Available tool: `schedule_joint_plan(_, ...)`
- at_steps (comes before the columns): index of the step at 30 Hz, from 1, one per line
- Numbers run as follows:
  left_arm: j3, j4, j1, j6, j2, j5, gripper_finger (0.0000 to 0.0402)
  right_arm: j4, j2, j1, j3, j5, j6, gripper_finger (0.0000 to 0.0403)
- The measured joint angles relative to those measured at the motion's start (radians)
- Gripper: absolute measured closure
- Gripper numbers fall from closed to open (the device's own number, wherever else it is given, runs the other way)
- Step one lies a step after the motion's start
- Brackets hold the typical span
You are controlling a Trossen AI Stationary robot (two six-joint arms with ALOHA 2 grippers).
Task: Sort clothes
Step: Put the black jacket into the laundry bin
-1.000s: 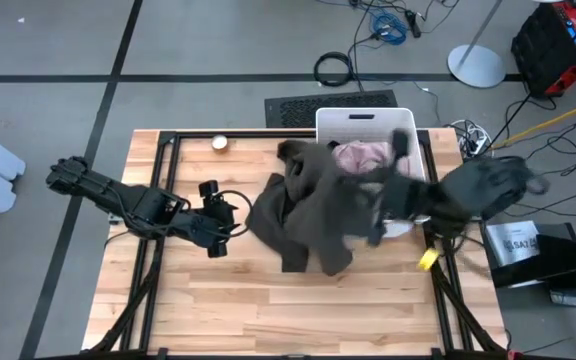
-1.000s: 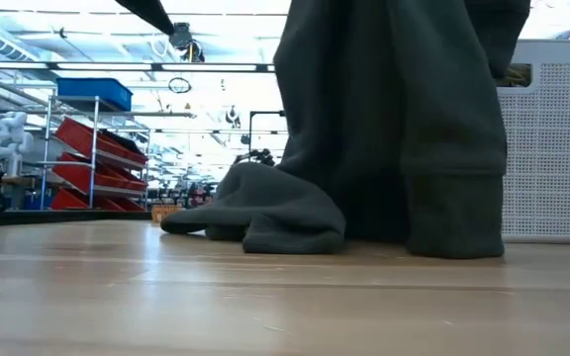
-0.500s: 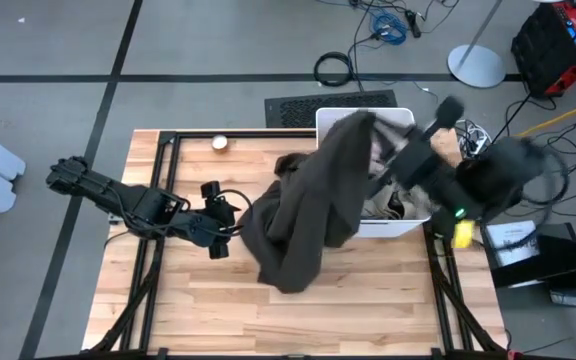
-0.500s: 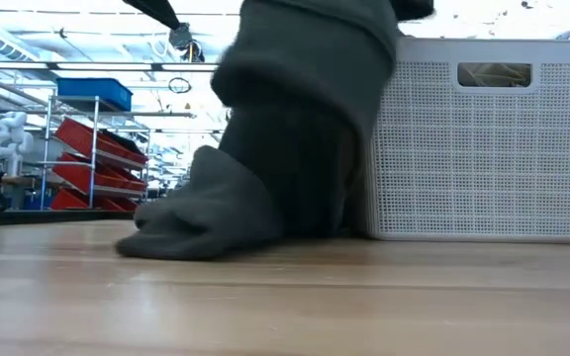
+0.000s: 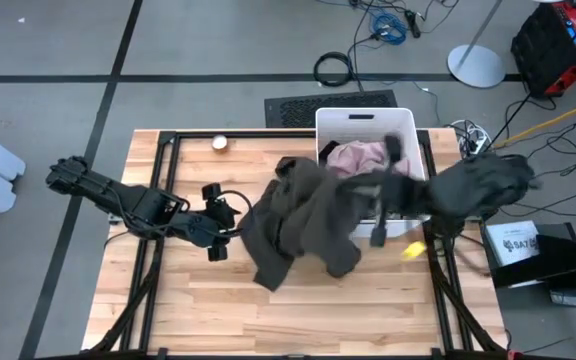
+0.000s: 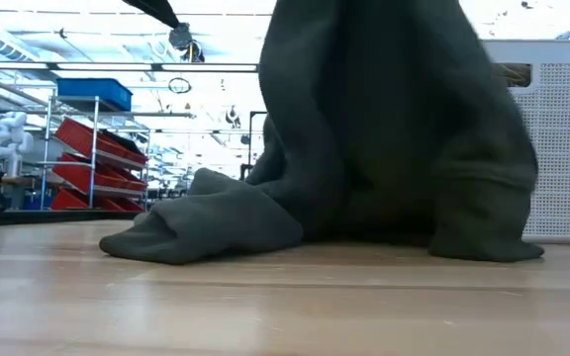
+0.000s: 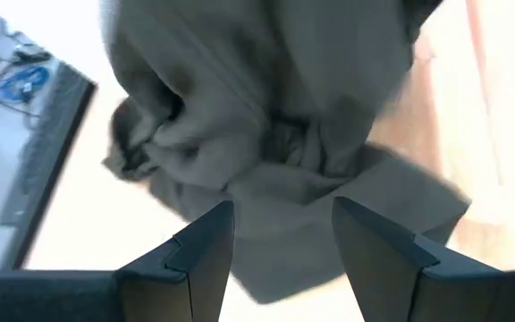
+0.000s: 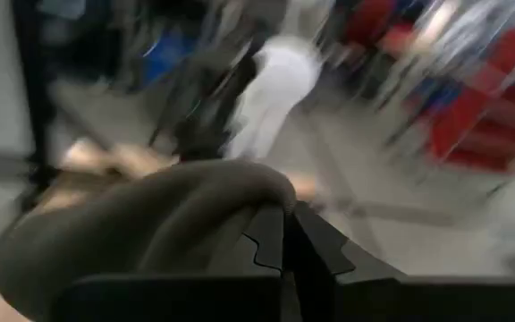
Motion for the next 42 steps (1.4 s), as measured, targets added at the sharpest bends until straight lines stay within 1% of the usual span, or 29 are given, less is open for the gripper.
schedule_joint_plan(1, -0.012, 0.033, 0.000, -0.001, 0.001, 0.011, 0.0201, -0.043, 0.009, 0.002, -0.017, -0.030, 0.059, 0.0403)
schedule_joint_plan(2, -0.031, 0.070, 0.000, -0.002, 0.002, 0.020, 0.0201, -0.077, 0.020, 0.009, -0.040, -0.037, 0.112, 0.0403)
schedule_joint_plan(4, -0.099, 0.157, 0.000, -0.030, 0.002, 0.044, 0.0201, -0.104, 0.041, 0.030, -0.100, -0.059, 0.192, 0.0403)
schedule_joint_plan(9, -0.334, 0.340, 0.032, -0.207, 0.005, 0.041, 0.0201, -0.091, 0.060, 0.094, -0.255, -0.082, 0.343, 0.0403)
schedule_joint_plan(12, -0.460, 0.547, 0.062, -0.297, 0.005, 0.038, 0.0201, -0.060, 0.067, 0.123, -0.351, -0.081, 0.423, 0.0403)
schedule_joint_plan(14, -0.516, 0.651, 0.095, -0.363, 0.009, 0.047, 0.0201, -0.002, 0.068, 0.138, -0.410, -0.084, 0.461, 0.0403)
schedule_joint_plan(15, -0.531, 0.661, 0.116, -0.364, 0.017, 0.051, 0.0201, 0.030, 0.067, 0.147, -0.437, -0.084, 0.472, 0.0403)
schedule_joint_plan(18, -0.543, 0.579, 0.173, -0.354, 0.050, 0.040, 0.0201, 0.110, 0.067, 0.164, -0.503, -0.090, 0.477, 0.0403)
schedule_joint_plan(21, -0.541, 0.577, 0.243, -0.263, 0.085, 0.040, 0.0201, 0.150, 0.067, 0.166, -0.532, -0.114, 0.478, 0.0403)
schedule_joint_plan(22, -0.541, 0.580, 0.269, -0.249, 0.103, 0.058, 0.0201, 0.155, 0.067, 0.166, -0.532, -0.114, 0.480, 0.0403)
schedule_joint_plan(25, -0.541, 0.604, 0.337, -0.236, 0.166, 0.202, 0.0201, 0.161, 0.069, 0.164, -0.533, -0.129, 0.480, 0.0403)
schedule_joint_plan(27, -0.541, 0.617, 0.366, -0.230, 0.214, 0.263, 0.0201, 0.160, 0.071, 0.164, -0.534, -0.132, 0.480, 0.0403)
schedule_joint_plan(32, -0.535, 0.646, 0.394, -0.211, 0.347, 0.280, 0.0201, 0.156, 0.084, 0.173, -0.534, -0.146, 0.511, 0.0403)
schedule_joint_plan(34, -0.534, 0.664, 0.396, -0.193, 0.392, 0.302, 0.0203, 0.152, 0.111, 0.179, -0.534, -0.199, 0.545, 0.0403)
schedule_joint_plan(36, -0.532, 0.672, 0.396, -0.190, 0.418, 0.307, 0.0217, 0.152, 0.155, 0.187, -0.534, -0.234, 0.575, 0.0403)
schedule_joint_plan(38, -0.530, 0.679, 0.395, -0.187, 0.429, 0.309, 0.0254, 0.156, 0.207, 0.196, -0.534, -0.266, 0.601, 0.0403)
schedule_joint_plan(39, -0.530, 0.681, 0.394, -0.187, 0.430, 0.313, 0.0281, 0.162, 0.234, 0.203, -0.534, -0.274, 0.613, 0.0403)
schedule_joint_plan(41, -0.530, 0.678, 0.393, -0.183, 0.424, 0.322, 0.0347, 0.198, 0.288, 0.213, -0.534, -0.294, 0.628, 0.0403)
schedule_joint_plan(42, -0.531, 0.673, 0.392, -0.178, 0.417, 0.323, 0.0371, 0.227, 0.313, 0.217, -0.534, -0.297, 0.631, 0.0403)
